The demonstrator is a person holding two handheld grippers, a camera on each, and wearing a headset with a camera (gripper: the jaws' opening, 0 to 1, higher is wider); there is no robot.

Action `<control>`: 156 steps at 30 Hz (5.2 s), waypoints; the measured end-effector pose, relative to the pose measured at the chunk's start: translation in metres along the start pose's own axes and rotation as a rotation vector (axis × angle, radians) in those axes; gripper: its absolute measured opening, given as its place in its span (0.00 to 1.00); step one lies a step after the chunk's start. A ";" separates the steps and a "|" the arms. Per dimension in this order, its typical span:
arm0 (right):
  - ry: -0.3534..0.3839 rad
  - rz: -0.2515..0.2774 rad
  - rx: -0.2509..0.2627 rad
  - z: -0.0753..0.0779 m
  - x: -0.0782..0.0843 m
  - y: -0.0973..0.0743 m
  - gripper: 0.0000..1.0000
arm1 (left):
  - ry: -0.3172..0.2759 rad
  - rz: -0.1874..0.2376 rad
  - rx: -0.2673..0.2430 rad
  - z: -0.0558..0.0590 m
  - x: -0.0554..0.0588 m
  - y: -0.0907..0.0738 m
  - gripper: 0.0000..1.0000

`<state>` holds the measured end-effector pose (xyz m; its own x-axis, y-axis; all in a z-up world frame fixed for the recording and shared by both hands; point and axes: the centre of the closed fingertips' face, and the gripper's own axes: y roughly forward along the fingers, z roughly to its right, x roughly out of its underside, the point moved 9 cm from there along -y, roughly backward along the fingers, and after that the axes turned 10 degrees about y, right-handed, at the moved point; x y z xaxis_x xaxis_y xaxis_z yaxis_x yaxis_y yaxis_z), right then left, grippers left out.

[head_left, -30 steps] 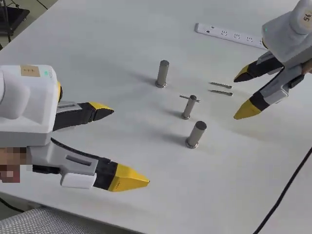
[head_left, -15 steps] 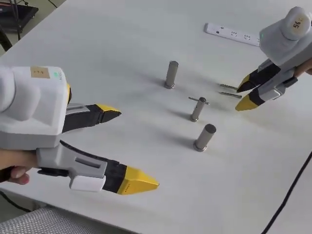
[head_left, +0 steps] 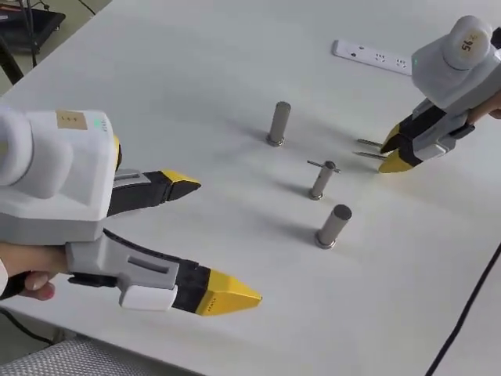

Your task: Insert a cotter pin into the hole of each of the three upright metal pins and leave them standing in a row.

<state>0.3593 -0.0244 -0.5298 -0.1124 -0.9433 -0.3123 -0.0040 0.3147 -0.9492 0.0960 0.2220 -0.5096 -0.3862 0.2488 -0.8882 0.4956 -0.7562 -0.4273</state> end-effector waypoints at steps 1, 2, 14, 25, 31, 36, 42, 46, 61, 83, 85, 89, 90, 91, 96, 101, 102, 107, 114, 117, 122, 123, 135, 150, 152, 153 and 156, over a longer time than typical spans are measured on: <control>-0.010 -0.005 0.009 0.001 -0.001 0.000 0.12 | 0.000 -0.002 -0.002 0.000 0.001 0.000 0.97; -0.015 -0.015 0.003 0.000 -0.002 0.001 0.12 | 0.000 -0.003 -0.003 0.000 0.001 -0.001 0.97; -0.120 -0.090 0.006 -0.001 -0.010 0.004 0.02 | -0.007 -0.023 0.006 0.002 0.003 0.001 0.98; -0.062 -0.053 0.029 -0.004 -0.008 0.001 0.00 | -0.001 -0.010 0.012 0.004 0.000 0.004 0.97; -0.083 -0.035 0.044 -0.011 -0.006 -0.002 0.00 | 0.003 -0.020 0.015 0.004 0.000 0.003 0.97; -0.088 -0.037 0.056 -0.012 -0.005 -0.002 0.00 | 0.001 -0.013 0.016 0.004 -0.003 0.002 0.96; -0.100 -0.026 0.056 -0.015 0.001 -0.011 0.00 | 0.014 -0.007 0.016 0.004 -0.008 0.000 0.96; -0.113 0.014 0.077 -0.023 0.001 -0.025 0.00 | 0.023 -0.002 0.016 0.004 -0.012 0.001 0.95; -0.152 0.208 0.153 -0.062 0.000 -0.063 0.00 | 0.021 0.066 0.000 -0.001 -0.037 0.007 0.90; -0.312 0.479 0.262 -0.161 -0.034 -0.089 0.00 | -0.199 0.238 0.092 -0.009 -0.085 0.050 0.58; -0.322 0.490 0.259 -0.166 -0.036 -0.089 0.00 | -0.210 0.244 0.102 -0.009 -0.089 0.052 0.51; -0.351 0.491 0.267 -0.176 -0.041 -0.090 0.00 | -0.250 0.209 0.119 -0.009 -0.090 0.057 0.41; -0.356 0.490 0.265 -0.177 -0.042 -0.090 0.00 | -0.257 0.202 0.126 -0.009 -0.089 0.059 0.39; -0.360 0.489 0.264 -0.178 -0.042 -0.089 0.00 | -0.265 0.197 0.125 -0.010 -0.089 0.060 0.37; -0.371 0.489 0.268 -0.183 -0.046 -0.090 0.00 | -0.293 0.174 0.117 -0.011 -0.087 0.063 0.26; -0.382 0.482 0.272 -0.185 -0.046 -0.091 0.00 | -0.318 0.167 0.122 -0.009 -0.087 0.064 0.22; -0.381 0.482 0.273 -0.184 -0.046 -0.090 0.00 | -0.320 0.168 0.126 -0.009 -0.087 0.065 0.21; -0.385 0.467 0.274 -0.183 -0.044 -0.084 0.00 | -0.339 0.148 0.130 -0.007 -0.087 0.068 0.11; -0.394 0.456 0.273 -0.186 -0.042 -0.082 0.00 | -0.355 0.118 0.155 -0.003 -0.086 0.071 0.04; -0.392 0.461 0.271 -0.187 -0.043 -0.082 0.00 | -0.349 0.128 0.167 -0.001 -0.087 0.072 0.02; -0.391 0.465 0.274 -0.188 -0.044 -0.085 0.00 | -0.358 0.129 0.159 -0.001 -0.089 0.071 0.01; -0.390 0.466 0.274 -0.188 -0.045 -0.086 0.00 | -0.358 0.127 0.157 -0.001 -0.089 0.070 0.01; -0.392 0.465 0.271 -0.187 -0.044 -0.083 0.00 | -0.313 0.091 0.135 0.003 -0.090 0.069 0.00; -0.341 0.481 0.231 -0.185 -0.032 -0.082 0.11 | -0.079 0.066 0.106 0.001 -0.094 0.058 0.00; -0.282 0.506 0.193 -0.187 -0.031 -0.082 0.11 | -0.001 0.070 0.121 0.004 -0.096 0.055 0.00; -0.263 0.514 0.175 -0.186 -0.030 -0.082 0.09 | 0.060 0.087 0.131 0.005 -0.098 0.054 0.00; -0.212 0.542 0.145 -0.182 -0.028 -0.081 0.06 | 0.234 0.106 0.150 0.009 -0.102 0.051 0.00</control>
<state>0.1816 -0.0044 -0.4375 0.1406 -0.6575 -0.7402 0.1356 0.7534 -0.6435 0.1538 0.1529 -0.4392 -0.1401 0.2828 -0.9489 0.3965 -0.8621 -0.3155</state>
